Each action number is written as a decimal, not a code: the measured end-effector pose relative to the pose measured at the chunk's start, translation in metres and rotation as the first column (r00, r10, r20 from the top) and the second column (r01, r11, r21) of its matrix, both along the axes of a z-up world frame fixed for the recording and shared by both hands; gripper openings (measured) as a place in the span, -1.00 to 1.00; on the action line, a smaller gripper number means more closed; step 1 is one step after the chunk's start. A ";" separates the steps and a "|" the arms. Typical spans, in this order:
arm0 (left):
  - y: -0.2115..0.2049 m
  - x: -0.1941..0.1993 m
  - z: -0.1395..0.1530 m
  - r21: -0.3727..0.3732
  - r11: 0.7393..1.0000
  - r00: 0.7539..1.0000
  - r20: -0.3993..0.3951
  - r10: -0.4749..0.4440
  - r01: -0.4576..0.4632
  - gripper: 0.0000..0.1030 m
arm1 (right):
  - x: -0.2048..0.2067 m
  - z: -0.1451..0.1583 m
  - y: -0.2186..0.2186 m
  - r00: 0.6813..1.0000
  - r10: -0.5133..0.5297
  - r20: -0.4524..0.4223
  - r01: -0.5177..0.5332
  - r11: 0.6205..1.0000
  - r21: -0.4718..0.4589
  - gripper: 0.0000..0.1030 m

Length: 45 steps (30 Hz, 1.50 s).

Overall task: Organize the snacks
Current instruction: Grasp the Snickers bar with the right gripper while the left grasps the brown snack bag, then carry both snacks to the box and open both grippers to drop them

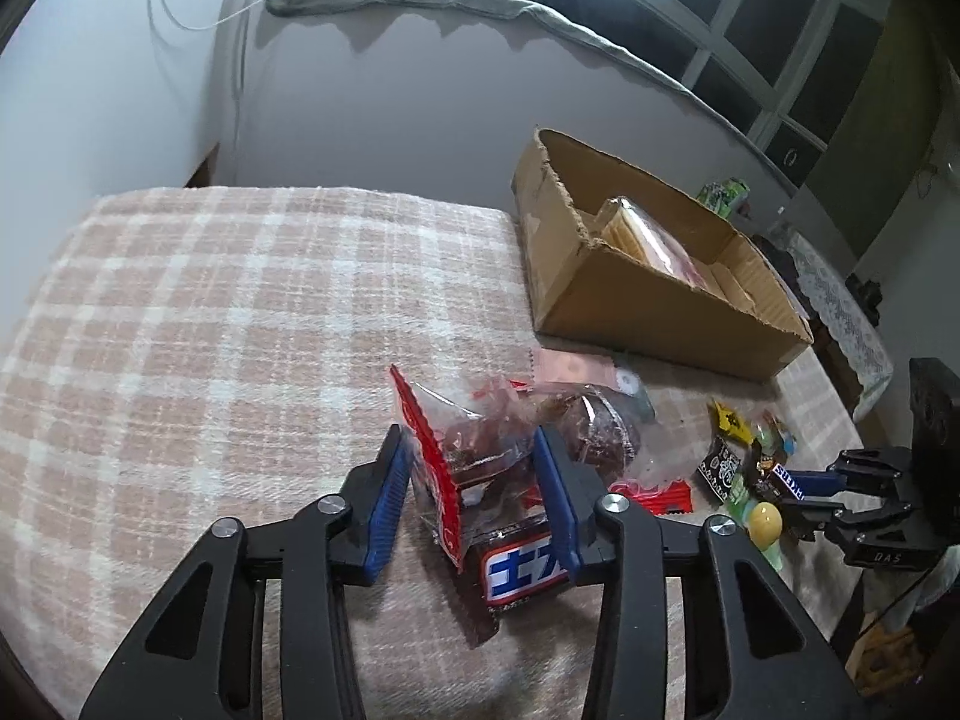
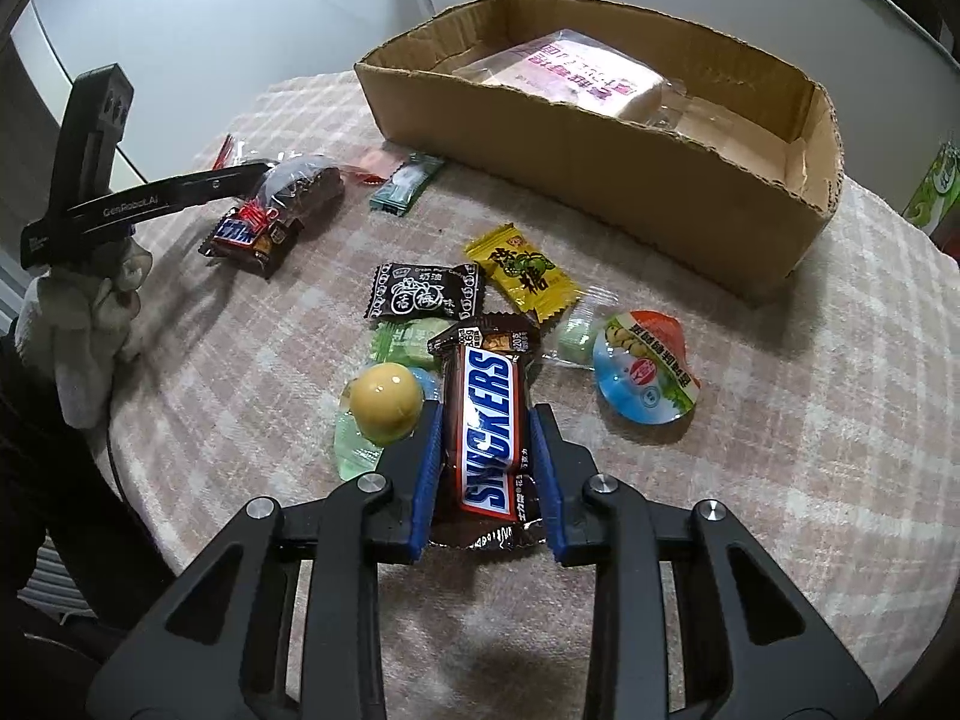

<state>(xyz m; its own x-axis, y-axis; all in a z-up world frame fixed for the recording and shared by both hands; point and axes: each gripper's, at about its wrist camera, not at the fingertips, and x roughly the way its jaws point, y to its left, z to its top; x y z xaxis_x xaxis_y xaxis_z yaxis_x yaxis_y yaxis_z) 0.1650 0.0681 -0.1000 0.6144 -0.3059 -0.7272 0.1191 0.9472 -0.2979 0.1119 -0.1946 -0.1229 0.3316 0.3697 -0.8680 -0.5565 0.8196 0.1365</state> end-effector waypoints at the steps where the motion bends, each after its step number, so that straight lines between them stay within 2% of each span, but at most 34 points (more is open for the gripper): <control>1: -0.005 -0.002 0.002 0.028 1.000 1.000 0.015 -0.004 0.004 -0.33 | 0.000 0.000 0.000 1.000 0.000 0.003 0.000 1.000 -0.002 -0.42; 3: -0.013 -0.007 0.005 0.074 0.997 0.999 0.042 -0.010 0.006 -0.36 | -0.002 0.002 0.000 1.000 -0.003 0.008 0.003 1.000 0.004 -0.42; 8: -0.012 -0.011 0.012 0.075 0.997 0.998 0.064 -0.004 -0.001 -0.42 | -0.008 0.012 -0.005 0.999 -0.011 0.042 0.010 1.000 0.022 -0.42; 19: -0.011 -0.012 0.055 0.012 0.999 0.986 0.164 0.030 -0.033 -0.43 | -0.005 0.048 -0.013 0.992 -0.028 0.126 0.020 0.998 0.062 -0.42; 29: -0.034 0.027 0.094 -0.048 0.998 0.970 0.238 0.048 -0.038 -0.43 | 0.036 0.092 -0.028 0.973 -0.095 0.210 0.073 0.991 0.108 -0.42; 35: -0.051 0.051 0.095 -0.058 0.998 0.969 0.241 0.044 -0.031 -0.43 | 0.066 0.095 -0.032 0.963 -0.121 0.240 0.107 0.992 0.070 -0.42; 45: -0.068 0.081 0.074 -0.037 0.999 0.983 0.183 0.027 -0.021 -0.43 | 0.104 0.075 -0.035 0.963 -0.148 0.224 0.150 0.989 0.008 -0.42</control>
<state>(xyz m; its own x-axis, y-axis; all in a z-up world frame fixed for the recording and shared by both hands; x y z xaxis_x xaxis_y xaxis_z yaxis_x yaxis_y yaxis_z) 0.2455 0.0004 -0.0264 0.7438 -0.3128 -0.5907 0.1520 0.9398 -0.3062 0.2156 -0.2291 -0.0478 0.5679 0.2943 -0.7687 -0.4436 0.8961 0.0154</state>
